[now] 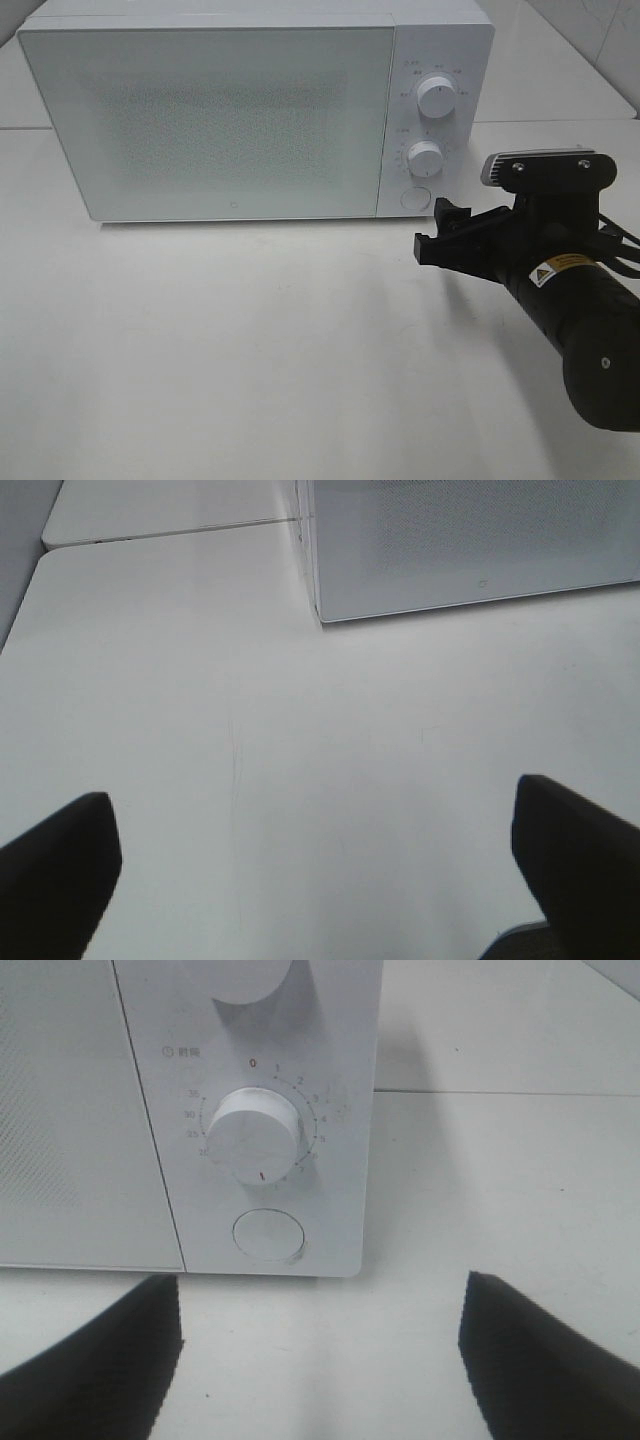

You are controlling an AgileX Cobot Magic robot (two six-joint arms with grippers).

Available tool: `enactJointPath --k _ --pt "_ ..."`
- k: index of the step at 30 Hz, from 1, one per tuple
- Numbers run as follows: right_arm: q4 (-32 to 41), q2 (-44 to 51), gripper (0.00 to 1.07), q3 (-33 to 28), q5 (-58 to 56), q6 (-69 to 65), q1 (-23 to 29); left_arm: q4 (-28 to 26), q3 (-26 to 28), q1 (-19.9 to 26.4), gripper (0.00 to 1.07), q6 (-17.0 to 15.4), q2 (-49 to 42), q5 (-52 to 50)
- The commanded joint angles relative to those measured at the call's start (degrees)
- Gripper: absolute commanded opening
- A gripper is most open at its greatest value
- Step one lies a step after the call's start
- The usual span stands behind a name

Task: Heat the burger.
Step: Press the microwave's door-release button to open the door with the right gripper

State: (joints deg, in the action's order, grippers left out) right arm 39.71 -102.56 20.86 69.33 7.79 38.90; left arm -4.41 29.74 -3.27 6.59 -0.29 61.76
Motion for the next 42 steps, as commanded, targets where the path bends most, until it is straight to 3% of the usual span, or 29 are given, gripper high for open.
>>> enactJointPath --k 1,10,15,19,20,21,23,24,25,31,42 --pt "-0.11 0.00 0.76 0.00 4.30 -7.79 0.17 -0.46 -0.17 0.06 1.00 -0.29 -0.92 -0.46" --pt "-0.11 0.00 0.75 0.00 2.69 -34.89 0.17 -0.46 -0.17 0.06 1.00 -0.29 -0.92 -0.46" --pt "-0.11 0.00 0.67 0.00 2.69 -52.48 0.17 -0.46 -0.17 0.06 1.00 -0.29 -0.92 -0.46" --pt "-0.29 0.00 0.54 0.00 2.69 -64.00 0.17 -0.46 -0.17 0.06 1.00 -0.29 -0.92 -0.46" --pt "-0.29 0.00 0.46 0.00 2.69 -69.21 0.17 -0.46 -0.17 0.06 1.00 -0.29 -0.92 -0.46" --pt "-0.29 0.00 0.46 0.00 2.69 -69.21 0.17 -0.46 -0.17 0.06 1.00 -0.29 -0.92 -0.46" --pt "-0.92 0.00 0.32 0.00 2.69 -77.69 0.17 -0.46 -0.17 0.06 1.00 -0.29 -0.92 -0.46" --pt "-0.92 0.00 0.32 0.00 2.69 -77.69 0.17 -0.46 -0.17 0.06 1.00 -0.29 -0.92 -0.46" --pt "-1.55 0.00 0.21 0.00 2.69 -81.88 0.17 -0.46 -0.17 0.06 1.00 -0.29 -0.92 -0.46" --pt "-2.86 0.00 0.00 0.00 2.69 -89.61 0.17 -0.46 -0.17 0.06 1.00 -0.29 -0.92 -0.46" --pt "-2.64 -0.23 0.00 0.00 -0.74 -92.19 -0.17 -0.46 -0.17 0.06 1.00 -0.29 -0.92 -0.46"
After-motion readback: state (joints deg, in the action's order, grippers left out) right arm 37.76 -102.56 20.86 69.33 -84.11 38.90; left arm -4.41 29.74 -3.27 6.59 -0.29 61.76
